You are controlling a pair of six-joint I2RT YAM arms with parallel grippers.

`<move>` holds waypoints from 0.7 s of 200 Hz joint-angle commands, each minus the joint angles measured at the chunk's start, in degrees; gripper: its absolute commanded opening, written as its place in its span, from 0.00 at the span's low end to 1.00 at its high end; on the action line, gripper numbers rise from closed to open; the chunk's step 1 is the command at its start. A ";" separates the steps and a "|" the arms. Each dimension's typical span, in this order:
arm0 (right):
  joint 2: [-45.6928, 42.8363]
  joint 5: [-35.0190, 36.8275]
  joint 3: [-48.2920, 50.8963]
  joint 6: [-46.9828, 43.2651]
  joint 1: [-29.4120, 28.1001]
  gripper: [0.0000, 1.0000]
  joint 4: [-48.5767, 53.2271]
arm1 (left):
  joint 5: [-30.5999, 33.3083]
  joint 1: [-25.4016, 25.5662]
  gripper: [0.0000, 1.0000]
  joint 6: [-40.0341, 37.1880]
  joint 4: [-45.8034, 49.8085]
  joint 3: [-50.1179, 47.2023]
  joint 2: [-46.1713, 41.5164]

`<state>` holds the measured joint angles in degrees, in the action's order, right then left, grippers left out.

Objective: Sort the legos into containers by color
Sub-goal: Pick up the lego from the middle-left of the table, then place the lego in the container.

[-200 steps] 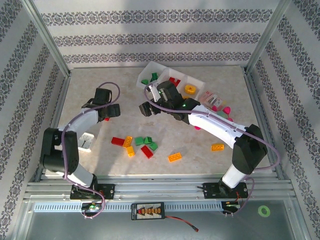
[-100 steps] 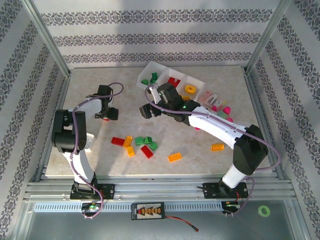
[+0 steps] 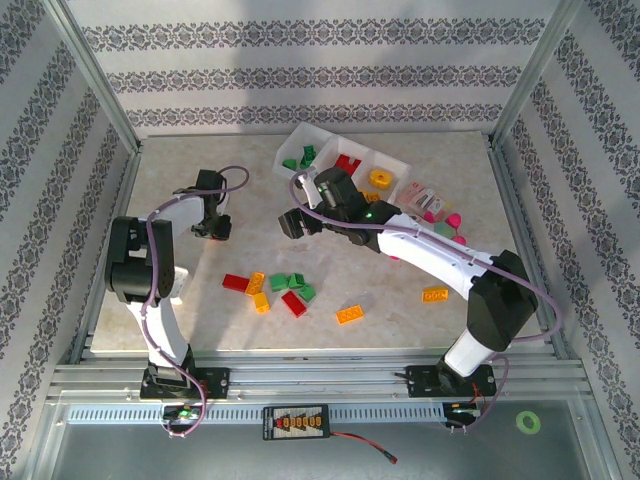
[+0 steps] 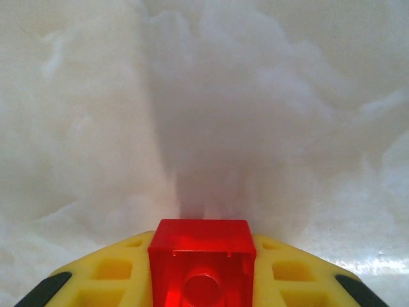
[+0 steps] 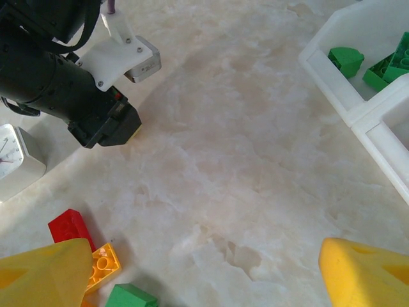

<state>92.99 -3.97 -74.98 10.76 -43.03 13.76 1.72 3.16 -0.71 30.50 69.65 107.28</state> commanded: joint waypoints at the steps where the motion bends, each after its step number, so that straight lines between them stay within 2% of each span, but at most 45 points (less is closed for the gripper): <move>1: -3.24 0.34 1.94 1.19 -0.66 0.91 -0.91 | 0.45 2.15 0.25 -0.83 -1.23 -1.51 -5.36; 72: -11.98 3.05 9.62 1.10 0.10 0.92 -2.25 | -6.87 13.09 0.23 2.30 -15.19 -1.53 -11.92; 103: -17.05 5.54 13.61 2.15 1.36 0.92 -2.58 | -8.44 18.34 0.23 4.89 -22.13 2.11 -10.17; 140: -23.09 7.75 18.56 4.16 4.24 0.93 -3.60 | -10.36 22.33 0.23 8.96 -26.93 9.89 -3.34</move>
<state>73.54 0.73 -59.40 12.51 -40.75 12.14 -6.55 23.44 4.43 10.50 74.08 99.68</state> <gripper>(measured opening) 0.924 0.297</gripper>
